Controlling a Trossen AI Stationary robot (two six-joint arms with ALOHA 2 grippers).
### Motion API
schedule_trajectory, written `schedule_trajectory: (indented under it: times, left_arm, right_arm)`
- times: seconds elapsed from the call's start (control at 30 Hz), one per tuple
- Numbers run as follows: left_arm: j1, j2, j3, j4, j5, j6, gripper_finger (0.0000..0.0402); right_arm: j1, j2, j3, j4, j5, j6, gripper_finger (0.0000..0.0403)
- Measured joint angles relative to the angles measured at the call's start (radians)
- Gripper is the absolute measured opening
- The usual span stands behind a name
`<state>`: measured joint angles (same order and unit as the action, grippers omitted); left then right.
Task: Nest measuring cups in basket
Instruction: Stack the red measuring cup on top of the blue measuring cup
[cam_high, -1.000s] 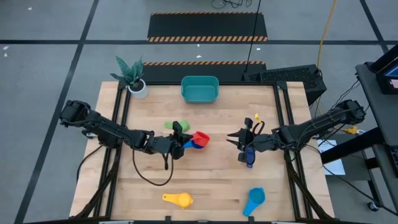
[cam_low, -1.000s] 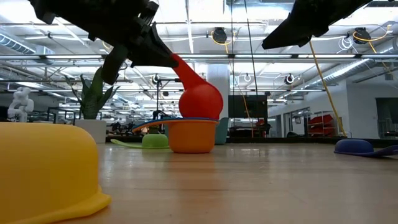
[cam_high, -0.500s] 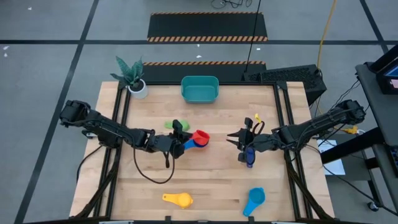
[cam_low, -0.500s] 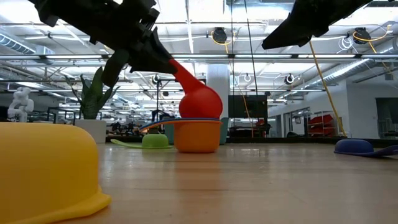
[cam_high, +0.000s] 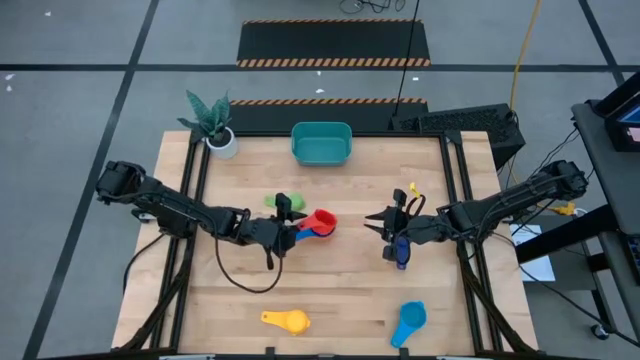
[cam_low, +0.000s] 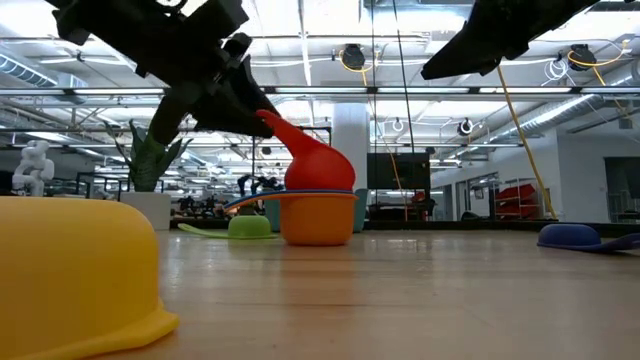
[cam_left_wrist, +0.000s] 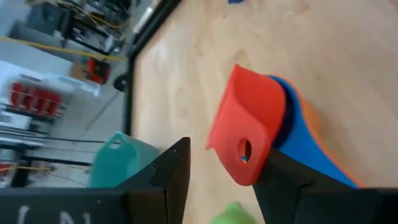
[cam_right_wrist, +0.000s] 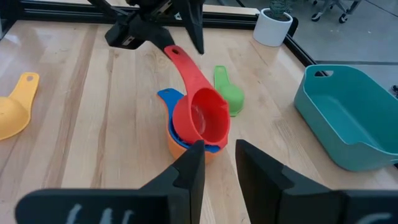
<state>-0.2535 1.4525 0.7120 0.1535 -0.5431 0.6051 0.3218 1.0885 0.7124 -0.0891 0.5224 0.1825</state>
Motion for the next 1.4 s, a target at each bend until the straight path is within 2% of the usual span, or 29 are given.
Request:
schedule_trajectory:
  times: [0.3, 0.7, 1.1, 1.3, 1.4]
  left_arm:
    - [0.008, 0.0, 0.0, -0.088, 0.099, -0.207, 0.0161]
    - [0.011, 0.0, 0.0, -0.257, 0.102, -0.424, 0.0161]
    - [0.011, 0.0, 0.0, -0.356, 0.089, -0.537, 0.0161]
    - [0.011, 0.0, 0.0, -0.366, 0.088, -0.627, 0.0161]
    - [0.011, 0.0, 0.0, -0.347, 0.088, -0.737, 0.0161]
  right_arm:
    - [0.0, 0.0, 0.0, 0.0, 0.0, 0.0, 0.0084]
    - [0.0, 0.0, 0.0, 0.0, 0.0, 0.006, 0.0084]
    - [0.0, 0.0, 0.0, 0.0, 0.0, 0.007, 0.0084]
    - [0.0, 0.0, 0.0, 0.0, -0.001, 0.008, 0.0084]
    - [0.0, 0.0, 0.0, 0.0, -0.003, 0.015, 0.0084]
